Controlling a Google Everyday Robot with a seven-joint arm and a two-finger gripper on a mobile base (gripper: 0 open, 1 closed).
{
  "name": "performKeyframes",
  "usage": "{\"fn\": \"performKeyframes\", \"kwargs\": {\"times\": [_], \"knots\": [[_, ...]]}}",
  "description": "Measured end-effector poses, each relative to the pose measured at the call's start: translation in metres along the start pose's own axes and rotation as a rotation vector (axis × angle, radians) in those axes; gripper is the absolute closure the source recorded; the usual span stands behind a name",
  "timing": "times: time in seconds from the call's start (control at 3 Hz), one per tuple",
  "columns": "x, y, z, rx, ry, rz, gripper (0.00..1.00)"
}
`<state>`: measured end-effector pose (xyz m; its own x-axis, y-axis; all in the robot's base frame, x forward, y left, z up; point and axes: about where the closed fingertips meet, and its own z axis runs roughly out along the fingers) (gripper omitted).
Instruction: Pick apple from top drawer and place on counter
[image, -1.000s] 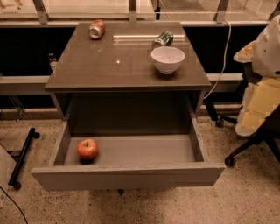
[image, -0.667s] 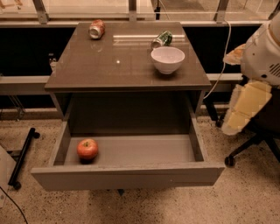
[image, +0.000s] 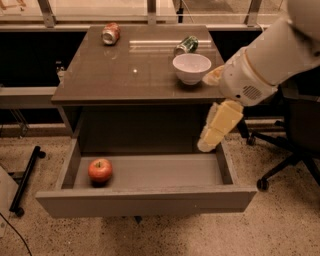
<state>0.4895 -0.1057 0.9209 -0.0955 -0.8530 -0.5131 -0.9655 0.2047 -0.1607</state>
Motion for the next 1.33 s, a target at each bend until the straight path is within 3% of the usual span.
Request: {"fn": "performKeyframes", "kwargs": {"times": [0.33, 0.67, 1.0, 1.33], "knots": [[-0.024, -0.006, 0.04, -0.076, -0.086, -0.012, 0.0], [-0.023, -0.006, 0.045, -0.082, -0.09, -0.006, 0.0], [-0.026, -0.009, 0.065, -0.046, -0.095, 0.023, 0.0], [-0.036, -0.013, 0.109, -0.057, -0.14, 0.041, 0.0]]}}
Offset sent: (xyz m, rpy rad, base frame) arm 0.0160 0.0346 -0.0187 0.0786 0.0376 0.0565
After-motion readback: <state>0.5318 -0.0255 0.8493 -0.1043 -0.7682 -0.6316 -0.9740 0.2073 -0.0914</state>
